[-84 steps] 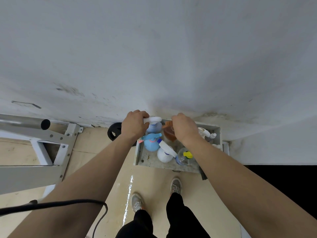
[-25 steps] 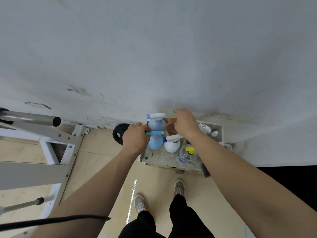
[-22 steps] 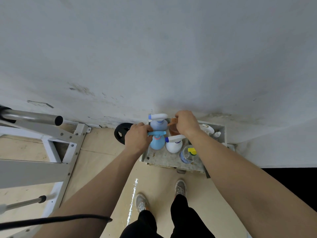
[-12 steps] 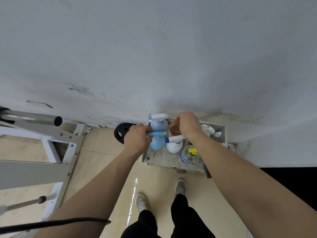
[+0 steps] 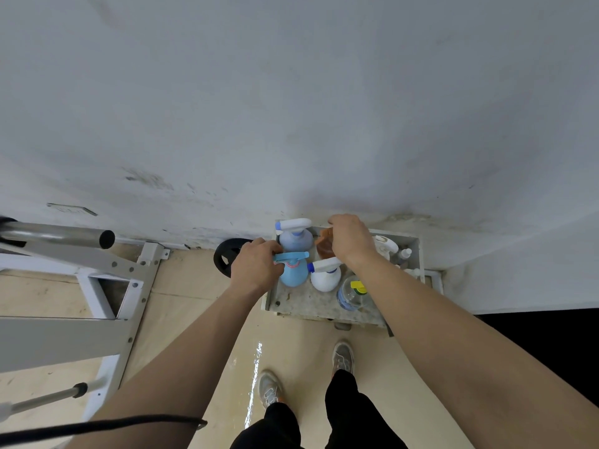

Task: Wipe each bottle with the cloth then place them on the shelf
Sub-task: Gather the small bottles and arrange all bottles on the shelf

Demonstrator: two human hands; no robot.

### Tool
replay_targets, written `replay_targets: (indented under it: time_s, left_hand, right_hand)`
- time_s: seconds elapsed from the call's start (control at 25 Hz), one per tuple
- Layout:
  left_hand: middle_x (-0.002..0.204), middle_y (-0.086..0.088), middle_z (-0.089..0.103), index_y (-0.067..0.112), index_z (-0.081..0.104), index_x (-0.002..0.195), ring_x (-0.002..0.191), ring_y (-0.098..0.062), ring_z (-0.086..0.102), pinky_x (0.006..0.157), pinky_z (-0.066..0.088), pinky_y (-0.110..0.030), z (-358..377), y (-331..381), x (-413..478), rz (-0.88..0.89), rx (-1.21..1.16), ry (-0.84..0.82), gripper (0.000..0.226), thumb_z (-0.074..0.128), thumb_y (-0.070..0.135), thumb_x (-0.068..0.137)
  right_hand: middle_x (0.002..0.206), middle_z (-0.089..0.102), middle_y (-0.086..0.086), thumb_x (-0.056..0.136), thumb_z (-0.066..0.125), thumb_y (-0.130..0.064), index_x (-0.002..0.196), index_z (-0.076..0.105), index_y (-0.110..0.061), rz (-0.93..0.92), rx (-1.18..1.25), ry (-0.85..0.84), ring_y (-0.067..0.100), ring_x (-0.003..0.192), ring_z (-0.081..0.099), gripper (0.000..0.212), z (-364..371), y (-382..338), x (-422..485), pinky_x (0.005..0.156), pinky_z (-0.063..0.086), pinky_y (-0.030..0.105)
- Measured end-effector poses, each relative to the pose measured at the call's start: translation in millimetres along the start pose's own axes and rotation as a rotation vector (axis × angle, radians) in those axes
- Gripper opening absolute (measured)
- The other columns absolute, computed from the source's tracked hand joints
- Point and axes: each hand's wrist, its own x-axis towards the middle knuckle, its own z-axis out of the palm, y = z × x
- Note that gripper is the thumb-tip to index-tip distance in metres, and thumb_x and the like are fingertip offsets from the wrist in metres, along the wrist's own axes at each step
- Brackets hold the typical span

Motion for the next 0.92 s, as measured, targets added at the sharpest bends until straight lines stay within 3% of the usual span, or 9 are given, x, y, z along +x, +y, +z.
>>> replay_targets:
  time_s: [0.12,0.32,0.44,0.56,0.68,0.76,0.84,0.92]
  left_hand:
    - [0.106,-0.002,0.061,0.023,0.068,0.115,0.101,-0.024,0.056,0.075,0.053,-0.038,-11,5,1,0.006,0.035,-0.034,0.032,0.069,0.029,0.083]
    - [0.107,-0.002,0.062,0.024,0.067,0.116,0.101,-0.024,0.057,0.077,0.055,-0.04,-26,43,15,0.101,-0.01,0.055,0.032,0.068,0.033,0.085]
    - [0.107,0.0,0.063,0.023,0.068,0.115,0.102,-0.023,0.058,0.079,0.054,-0.039,-21,76,27,0.166,-0.043,0.063,0.028,0.065,0.032,0.089]
    - [0.115,0.0,0.063,0.023,0.066,0.123,0.109,-0.023,0.056,0.081,0.051,-0.037,-6,102,39,0.188,-0.033,0.029,0.033,0.063,0.032,0.092]
    - [0.123,-0.003,0.06,0.021,0.062,0.131,0.115,-0.025,0.054,0.085,0.051,-0.041,7,114,48,0.208,-0.002,-0.016,0.038,0.062,0.032,0.094]
    - [0.122,-0.004,0.061,0.02,0.064,0.129,0.114,-0.027,0.055,0.084,0.051,-0.04,11,117,53,0.22,0.017,-0.031,0.036,0.062,0.031,0.095]
    - [0.112,-0.005,0.063,0.019,0.069,0.119,0.106,-0.028,0.056,0.077,0.049,-0.038,14,119,58,0.219,0.046,-0.027,0.028,0.061,0.031,0.095]
    - [0.102,-0.003,0.064,0.02,0.072,0.108,0.098,-0.026,0.056,0.07,0.044,-0.034,16,120,62,0.206,0.092,-0.02,0.021,0.058,0.029,0.096]
  right_hand:
    - [0.131,0.062,0.013,0.093,0.059,-0.007,0.133,0.061,-0.013,-0.032,0.112,0.062,0.031,0.117,0.06,0.04,-11,6,-8,0.098,0.049,0.039]
    - [0.107,0.074,0.004,0.09,0.057,-0.013,0.106,0.074,-0.017,0.013,0.307,0.288,0.026,0.099,0.067,0.024,-49,59,-26,0.087,0.054,0.038]
    - [0.114,0.071,0.001,0.09,0.053,-0.01,0.112,0.072,-0.019,0.091,0.334,0.141,0.022,0.104,0.064,0.03,-54,93,-36,0.091,0.051,0.034]
    - [0.11,0.068,0.006,0.083,0.058,-0.008,0.113,0.07,-0.015,0.01,0.329,-0.093,0.026,0.102,0.061,0.033,-44,104,-39,0.082,0.048,0.035]
    - [0.105,0.06,0.003,0.081,0.063,-0.02,0.109,0.068,-0.02,-0.053,0.225,-0.092,0.025,0.097,0.057,0.029,-34,108,-34,0.075,0.045,0.034]
    - [0.09,0.059,0.001,0.086,0.065,-0.02,0.085,0.063,-0.024,-0.029,0.142,-0.068,0.026,0.088,0.058,0.004,-31,108,-27,0.067,0.042,0.033]
    - [0.083,0.062,0.004,0.09,0.064,-0.021,0.072,0.054,-0.023,-0.027,0.062,-0.085,0.029,0.083,0.059,0.02,-29,109,-21,0.062,0.037,0.032]
    - [0.087,0.067,0.009,0.091,0.06,-0.016,0.074,0.058,-0.022,-0.058,-0.024,-0.087,0.028,0.08,0.057,0.018,-32,108,-14,0.062,0.034,0.03]
